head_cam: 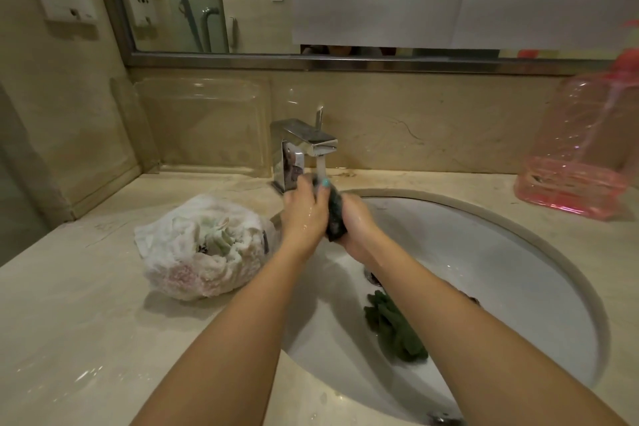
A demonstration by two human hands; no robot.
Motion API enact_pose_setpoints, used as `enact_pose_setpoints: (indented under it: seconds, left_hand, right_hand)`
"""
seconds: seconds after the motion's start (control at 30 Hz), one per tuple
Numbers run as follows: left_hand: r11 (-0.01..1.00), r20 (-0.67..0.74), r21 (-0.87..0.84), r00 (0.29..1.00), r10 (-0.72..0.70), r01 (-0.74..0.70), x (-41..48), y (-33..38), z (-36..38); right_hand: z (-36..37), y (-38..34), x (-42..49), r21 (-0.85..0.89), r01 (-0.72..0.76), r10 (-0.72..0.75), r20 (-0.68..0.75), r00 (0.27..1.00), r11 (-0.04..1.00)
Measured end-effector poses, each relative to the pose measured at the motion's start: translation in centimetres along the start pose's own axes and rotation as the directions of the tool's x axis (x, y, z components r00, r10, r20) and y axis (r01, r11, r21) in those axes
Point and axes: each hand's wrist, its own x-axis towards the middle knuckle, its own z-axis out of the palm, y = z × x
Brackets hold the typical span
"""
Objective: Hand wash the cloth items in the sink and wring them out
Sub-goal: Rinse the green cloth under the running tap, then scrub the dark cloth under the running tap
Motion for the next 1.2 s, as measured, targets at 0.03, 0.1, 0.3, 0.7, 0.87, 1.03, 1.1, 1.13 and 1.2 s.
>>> enact_pose_setpoints:
  seconds: [0.03, 0.1, 0.3, 0.7, 0.87, 1.03, 1.1, 1.13, 1.2]
  left_hand:
    - [0.990, -0.046, 0.114, 0.995, 0.088, -0.082, 0.0, -0.2, -0.1]
    - [0.983, -0.102, 0.091, 0.981, 0.165, -0.156, 0.1, -0.3, -0.3]
    - [0.982, -0.032, 0.010, 0.981, 0.190, -0.189, 0.1, 0.4, 0.1]
    - [0.898, 0.184, -0.245, 0.927, -0.326, 0.365, 0.1, 1.2, -0.3]
    - [0.956, -0.013, -0.264, 0.991, -0.136, 0.128, -1.3, 1.6, -1.6]
    - [0.991, -0.068, -0.125, 0.997, 0.034, -0.042, -2.6, 3.7, -4.6]
    - [0.988, -0.076, -0.058, 0.987, 0.141, -0.146, -3.1, 4.7, -6.8]
    - [0.984, -0.081, -0.028, 0.981, 0.176, -0.179, -3.2, 5.1, -8.1]
    - [0.980, -0.085, -0.001, 0.976, 0.200, -0.201, -3.5, 5.8, -10.9]
  right_hand:
    - [0.2, -0.1, 0.1, -0.042, 0.036, -0.038, -0.037, 0.999, 0.998]
    - [0.5, -0.3, 0.3, -0.124, 0.105, -0.112, -0.052, 0.992, 0.987]
    - [1.2, -0.3, 0.5, -0.257, 0.315, -0.337, -0.044, 0.940, 0.914]
    - [-0.4, -0.7, -0.5, -0.774, 0.490, -0.608, 0.175, 0.775, 0.402]
    - [-1.2, -2.3, -2.4, -0.592, 0.165, -0.152, 0.072, 0.986, 0.789]
    - [-1.3, -3.4, -5.5, -0.384, 0.173, -0.115, 0.169, 0.979, 0.907]
    - [-0.2, -3.8, -6.5, -0.341, 0.284, -0.232, 0.185, 0.955, 0.896]
    - [0.6, -3.9, -7.0, -0.317, 0.332, -0.277, 0.208, 0.938, 0.888]
    - [2.7, -3.9, -7.9, -0.287, 0.416, -0.354, 0.244, 0.903, 0.863]
